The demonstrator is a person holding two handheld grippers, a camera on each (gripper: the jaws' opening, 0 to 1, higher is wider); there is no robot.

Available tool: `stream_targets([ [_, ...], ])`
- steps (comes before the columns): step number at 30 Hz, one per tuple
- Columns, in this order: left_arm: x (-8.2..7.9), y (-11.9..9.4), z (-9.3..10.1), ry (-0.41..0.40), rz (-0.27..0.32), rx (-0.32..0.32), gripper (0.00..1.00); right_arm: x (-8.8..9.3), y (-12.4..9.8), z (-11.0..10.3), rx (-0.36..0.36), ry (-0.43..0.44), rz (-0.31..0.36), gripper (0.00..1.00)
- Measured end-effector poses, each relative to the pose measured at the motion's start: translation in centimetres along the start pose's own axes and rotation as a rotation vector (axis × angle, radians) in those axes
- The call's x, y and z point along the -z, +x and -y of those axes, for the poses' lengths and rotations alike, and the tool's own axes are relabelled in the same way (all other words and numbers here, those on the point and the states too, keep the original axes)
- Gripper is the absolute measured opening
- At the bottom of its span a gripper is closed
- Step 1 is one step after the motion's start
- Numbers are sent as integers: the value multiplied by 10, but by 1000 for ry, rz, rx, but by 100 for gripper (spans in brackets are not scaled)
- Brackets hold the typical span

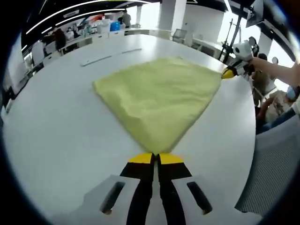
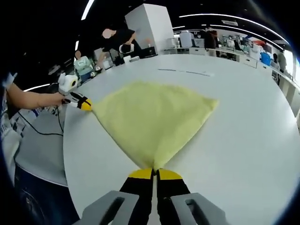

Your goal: Fold the garment on the visible template until the final outline fits inside the template.

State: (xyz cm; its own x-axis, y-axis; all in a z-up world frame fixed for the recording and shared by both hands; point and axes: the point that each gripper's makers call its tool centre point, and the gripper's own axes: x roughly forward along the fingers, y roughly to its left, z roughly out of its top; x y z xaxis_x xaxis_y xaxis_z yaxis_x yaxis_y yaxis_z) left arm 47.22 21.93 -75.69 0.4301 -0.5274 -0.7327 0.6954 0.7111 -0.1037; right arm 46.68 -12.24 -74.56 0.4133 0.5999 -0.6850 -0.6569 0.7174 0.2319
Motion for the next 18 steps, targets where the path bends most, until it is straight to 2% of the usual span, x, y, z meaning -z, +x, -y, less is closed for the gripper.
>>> stream_targets([
  [10,8,-5,14,16,-13,12,0,15,-11,-10,-3,13,-13,0],
  [18,12,-8,22,16,-13,20,0,19,-15,-10,8,25,-12,0],
])
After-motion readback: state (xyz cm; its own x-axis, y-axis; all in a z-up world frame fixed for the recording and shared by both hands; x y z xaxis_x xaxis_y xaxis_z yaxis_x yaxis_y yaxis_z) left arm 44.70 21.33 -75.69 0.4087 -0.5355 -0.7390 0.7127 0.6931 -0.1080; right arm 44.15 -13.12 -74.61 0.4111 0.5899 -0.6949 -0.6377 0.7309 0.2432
